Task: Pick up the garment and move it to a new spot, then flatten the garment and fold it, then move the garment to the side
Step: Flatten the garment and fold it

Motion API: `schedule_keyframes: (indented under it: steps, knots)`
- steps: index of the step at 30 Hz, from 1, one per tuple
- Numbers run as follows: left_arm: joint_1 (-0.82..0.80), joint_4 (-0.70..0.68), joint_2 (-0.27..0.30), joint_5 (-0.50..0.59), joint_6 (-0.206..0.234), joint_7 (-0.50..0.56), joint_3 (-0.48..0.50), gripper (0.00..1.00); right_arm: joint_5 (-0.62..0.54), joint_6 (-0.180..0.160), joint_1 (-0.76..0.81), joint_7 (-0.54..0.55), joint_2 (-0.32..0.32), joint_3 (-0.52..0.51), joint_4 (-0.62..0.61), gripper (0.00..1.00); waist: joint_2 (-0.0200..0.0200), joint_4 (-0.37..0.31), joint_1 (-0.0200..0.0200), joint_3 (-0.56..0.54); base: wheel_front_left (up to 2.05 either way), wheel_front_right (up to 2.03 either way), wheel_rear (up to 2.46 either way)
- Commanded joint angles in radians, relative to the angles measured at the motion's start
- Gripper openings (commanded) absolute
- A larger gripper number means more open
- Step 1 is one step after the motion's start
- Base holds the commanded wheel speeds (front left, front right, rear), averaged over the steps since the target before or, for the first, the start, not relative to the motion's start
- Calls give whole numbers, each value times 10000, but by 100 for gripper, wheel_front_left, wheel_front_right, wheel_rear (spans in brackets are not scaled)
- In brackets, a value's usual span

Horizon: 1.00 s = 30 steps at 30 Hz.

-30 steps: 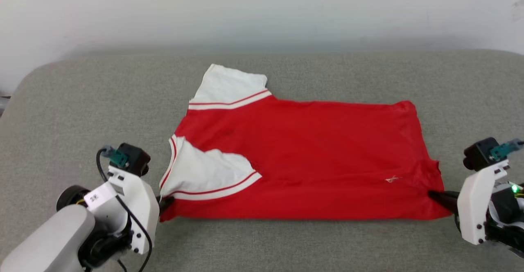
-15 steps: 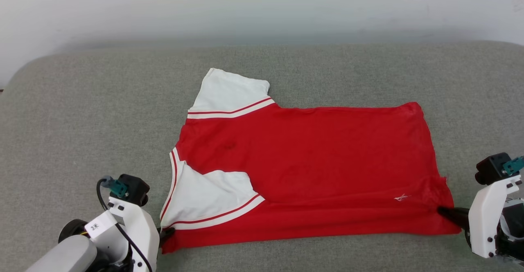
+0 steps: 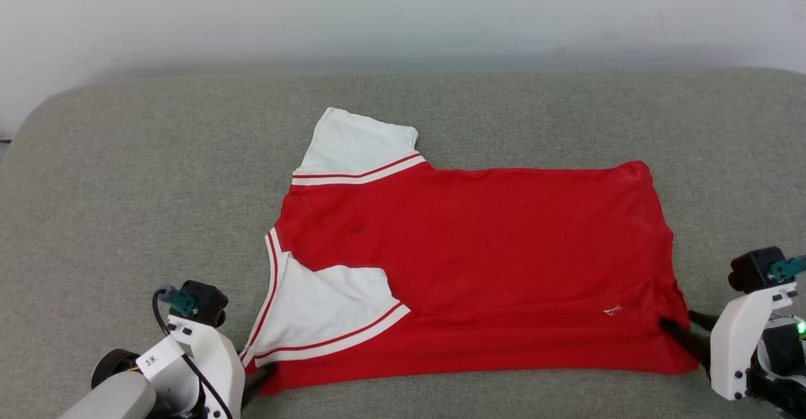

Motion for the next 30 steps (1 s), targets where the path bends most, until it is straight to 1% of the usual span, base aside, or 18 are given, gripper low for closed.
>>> schedule_keyframes:
  steps: [1,5,7,10,12,13,17,20,24,27,30]
  knots:
    - [3,-40,142,115,64,-99,11,100,-156,-14,195,-414,35,-154,-66,100,0,3,-1,-220,0,0,0]
    - [-96,-532,442,299,216,-372,206,100,-667,-13,366,-1592,43,-728,-346,100,0,-22,-1,-495,0,0,0]
    - [-216,-828,585,411,321,-581,334,100,-1010,-13,487,-2201,172,-1094,-474,100,0,-63,-1,-596,0,0,0]
    - [-436,-1188,775,678,543,-969,591,100,-1585,-13,696,-2907,394,-1763,-747,100,0,-145,-1,-676,0,0,0]
    - [-667,-1349,779,835,696,-1229,780,100,-2082,-13,847,-3343,597,-2286,-995,100,0,-216,-1,-685,0,0,0]
    - [-667,-1349,779,835,696,-1229,780,100,-2082,-13,847,-3343,597,-2286,-995,100,0,-216,-1,-685,0,0,0]
    - [-1397,-1436,785,1216,842,-1530,1023,100,-3155,-13,1262,-4046,1268,-3504,-1619,100,0,-420,-1,-561,0,0,0]
    - [-2159,-1321,633,1418,766,-1724,1207,100,-4043,-14,1670,-4356,1874,-4458,-2312,100,0,-586,-1,-337,0,0,0]
    - [-3326,-879,434,1617,547,-1515,1274,100,-5130,-13,2256,-4272,2798,-5572,-3492,100,0,-853,-1,167,0,0,0]
    - [-4310,-391,292,1580,320,-1126,1340,100,-5670,-13,2571,-4061,3343,-6051,-4405,100,0,-1081,-1,642,0,0,0]
    - [-5225,231,87,1378,90,-526,1405,100,-6059,-13,2774,-3816,3759,-6282,-5212,100,0,-1312,-1,1143,0,0,0]
